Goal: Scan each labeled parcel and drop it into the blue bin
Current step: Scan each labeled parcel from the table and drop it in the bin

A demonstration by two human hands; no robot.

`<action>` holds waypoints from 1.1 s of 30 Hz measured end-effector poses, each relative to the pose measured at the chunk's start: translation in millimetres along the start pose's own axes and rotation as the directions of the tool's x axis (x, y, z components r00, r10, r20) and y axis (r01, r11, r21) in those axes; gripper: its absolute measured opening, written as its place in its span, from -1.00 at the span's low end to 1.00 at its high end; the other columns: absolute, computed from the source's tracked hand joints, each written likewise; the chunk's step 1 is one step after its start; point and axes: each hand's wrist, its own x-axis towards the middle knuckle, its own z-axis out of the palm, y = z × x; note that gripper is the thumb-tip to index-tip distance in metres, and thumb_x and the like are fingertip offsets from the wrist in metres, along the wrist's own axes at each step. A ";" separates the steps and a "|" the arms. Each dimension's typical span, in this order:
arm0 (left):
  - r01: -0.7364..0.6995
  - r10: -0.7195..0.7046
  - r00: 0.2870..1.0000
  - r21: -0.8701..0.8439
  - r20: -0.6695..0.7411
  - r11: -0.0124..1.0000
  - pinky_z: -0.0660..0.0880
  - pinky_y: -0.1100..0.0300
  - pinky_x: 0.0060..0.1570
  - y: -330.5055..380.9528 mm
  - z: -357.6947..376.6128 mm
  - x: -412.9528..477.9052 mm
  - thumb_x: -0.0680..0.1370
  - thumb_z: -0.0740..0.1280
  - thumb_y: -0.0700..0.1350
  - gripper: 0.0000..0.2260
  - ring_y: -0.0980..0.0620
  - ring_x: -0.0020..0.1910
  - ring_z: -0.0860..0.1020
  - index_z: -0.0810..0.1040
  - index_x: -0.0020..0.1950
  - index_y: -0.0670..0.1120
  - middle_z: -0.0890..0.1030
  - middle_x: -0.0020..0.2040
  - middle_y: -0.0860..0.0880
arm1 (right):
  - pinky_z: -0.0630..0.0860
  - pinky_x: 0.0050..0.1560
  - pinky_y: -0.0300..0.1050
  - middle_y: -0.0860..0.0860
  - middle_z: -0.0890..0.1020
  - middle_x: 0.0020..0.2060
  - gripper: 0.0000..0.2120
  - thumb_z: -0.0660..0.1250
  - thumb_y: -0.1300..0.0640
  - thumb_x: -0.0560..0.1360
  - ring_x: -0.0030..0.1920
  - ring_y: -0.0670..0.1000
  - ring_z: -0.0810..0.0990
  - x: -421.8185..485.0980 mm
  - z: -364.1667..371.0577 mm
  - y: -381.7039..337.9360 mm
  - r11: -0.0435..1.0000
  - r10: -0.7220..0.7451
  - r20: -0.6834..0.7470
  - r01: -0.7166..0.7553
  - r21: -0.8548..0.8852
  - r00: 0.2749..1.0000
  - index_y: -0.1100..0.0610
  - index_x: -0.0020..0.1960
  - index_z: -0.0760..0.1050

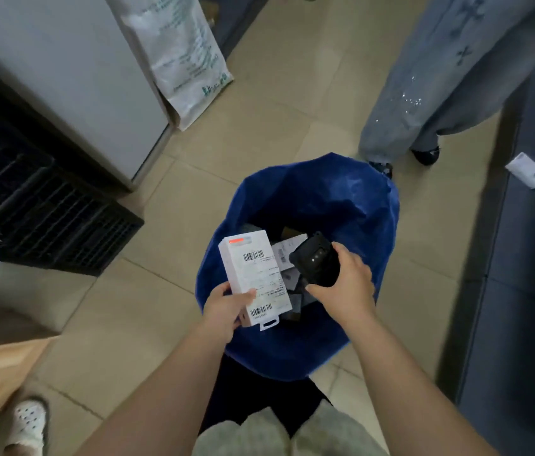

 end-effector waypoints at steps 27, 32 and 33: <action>-0.285 0.245 0.958 0.421 0.147 0.861 0.51 0.46 -0.20 -6.7 108.6 258.3 0.54 0.39 -0.33 -0.51 0.26 -0.06 0.52 0.47 0.44 -0.03 0.56 0.21 0.02 | 0.29 0.41 0.17 0.03 0.36 0.42 -0.12 0.54 0.13 0.31 0.39 0.13 0.26 170.1 167.8 72.7 0.941 0.309 0.055 -0.314 0.128 0.949 -0.02 0.54 0.21; -0.623 0.481 0.757 0.710 0.442 0.328 0.40 0.21 0.29 25.9 94.3 216.7 0.52 0.41 -0.23 -0.54 -0.01 0.33 0.44 0.50 0.42 -0.01 0.50 0.37 0.00 | 0.26 0.41 0.13 0.01 0.36 0.42 -0.12 0.54 0.07 0.34 0.38 0.12 0.29 156.9 135.6 43.5 0.965 0.258 0.057 -0.261 0.040 0.964 -0.03 0.54 0.19; -0.637 0.488 0.717 0.753 0.498 0.166 0.39 0.06 0.32 35.9 92.0 206.4 0.53 0.40 -0.17 -0.54 -0.06 0.35 0.41 0.49 0.43 0.01 0.49 0.39 0.01 | 0.26 0.41 0.12 0.01 0.36 0.41 -0.13 0.54 0.06 0.35 0.37 0.12 0.30 152.2 126.6 36.5 0.969 0.246 0.049 -0.246 0.009 0.968 -0.04 0.54 0.18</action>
